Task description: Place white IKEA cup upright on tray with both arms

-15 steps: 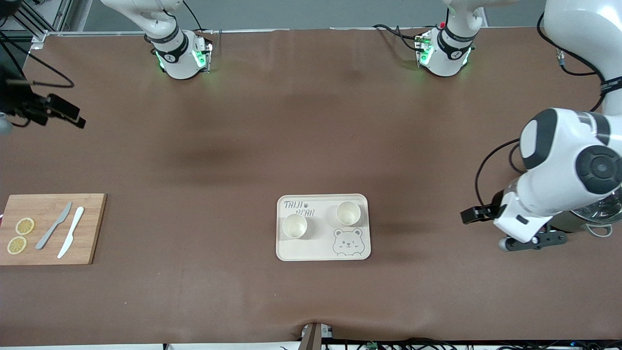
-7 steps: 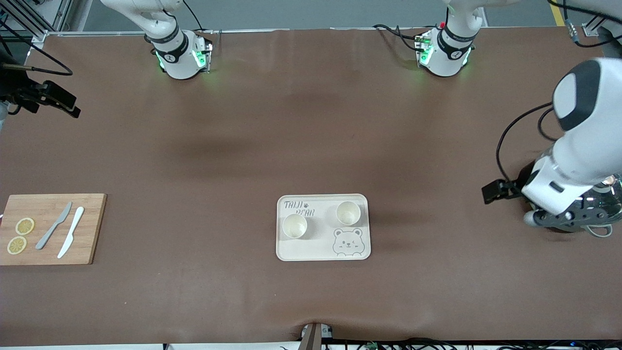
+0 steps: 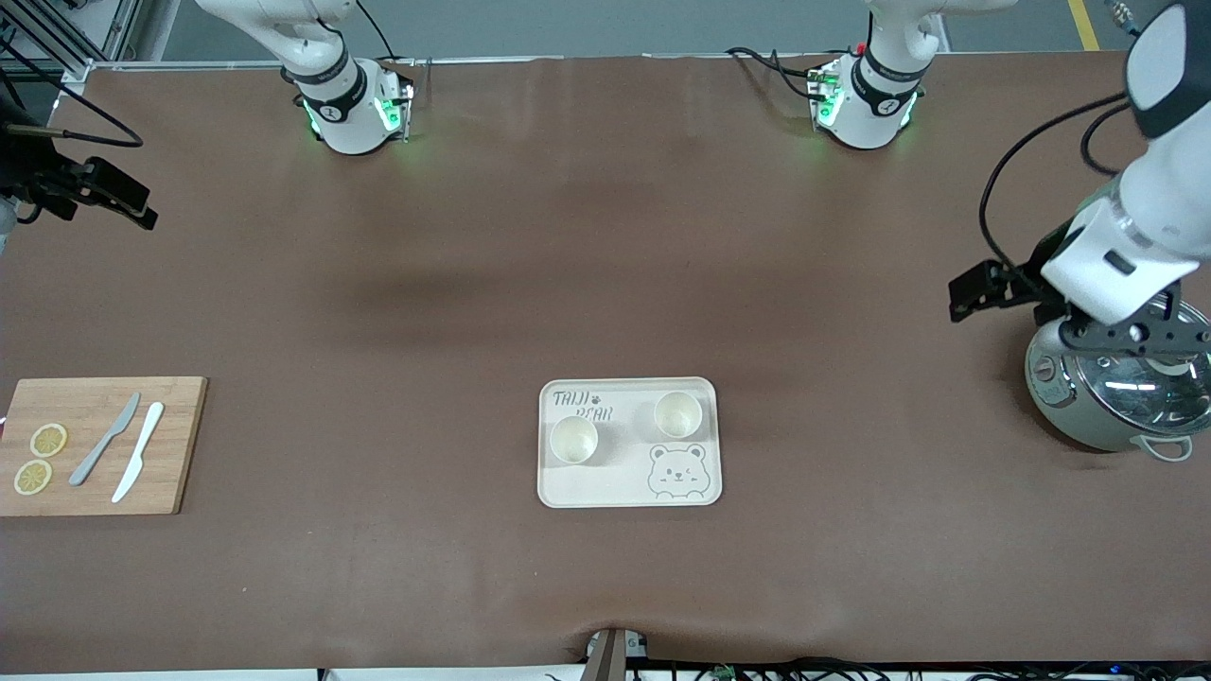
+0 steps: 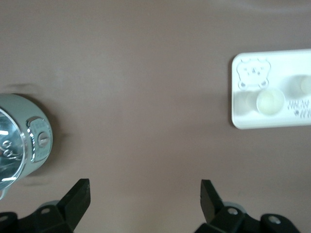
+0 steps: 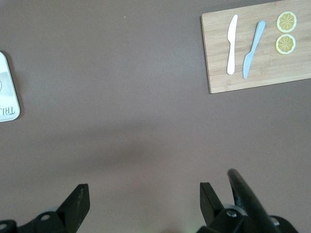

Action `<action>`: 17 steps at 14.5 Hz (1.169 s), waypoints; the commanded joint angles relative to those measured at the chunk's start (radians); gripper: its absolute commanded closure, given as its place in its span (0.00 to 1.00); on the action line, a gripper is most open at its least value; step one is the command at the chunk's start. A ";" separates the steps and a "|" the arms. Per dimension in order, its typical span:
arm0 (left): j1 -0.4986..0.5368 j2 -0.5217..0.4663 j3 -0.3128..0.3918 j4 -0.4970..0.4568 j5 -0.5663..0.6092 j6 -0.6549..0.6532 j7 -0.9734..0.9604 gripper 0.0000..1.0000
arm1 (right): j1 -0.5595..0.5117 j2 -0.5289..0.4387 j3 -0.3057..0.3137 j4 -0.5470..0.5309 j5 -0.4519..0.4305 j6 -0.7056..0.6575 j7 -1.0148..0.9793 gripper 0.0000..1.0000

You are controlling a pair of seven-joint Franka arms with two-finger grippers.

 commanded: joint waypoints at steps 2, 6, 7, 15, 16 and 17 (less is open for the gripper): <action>-0.017 -0.105 0.041 -0.082 -0.019 -0.034 0.077 0.00 | 0.006 0.005 0.003 0.017 -0.012 0.003 0.017 0.00; -0.018 -0.149 0.069 -0.162 -0.006 0.016 0.161 0.00 | 0.008 0.008 0.005 0.020 -0.012 0.002 0.017 0.00; -0.020 -0.150 0.080 -0.177 -0.003 0.021 0.188 0.00 | 0.014 0.008 0.009 0.028 -0.018 0.002 0.017 0.00; -0.018 -0.170 0.093 -0.265 0.038 0.059 0.258 0.00 | 0.020 0.020 0.016 0.071 -0.023 -0.009 0.000 0.00; -0.017 -0.170 0.097 -0.266 0.038 0.059 0.258 0.00 | 0.019 0.022 0.016 0.071 -0.023 -0.007 0.000 0.00; -0.017 -0.170 0.107 -0.266 0.038 0.059 0.258 0.00 | 0.017 0.020 0.016 0.081 -0.023 -0.007 0.002 0.00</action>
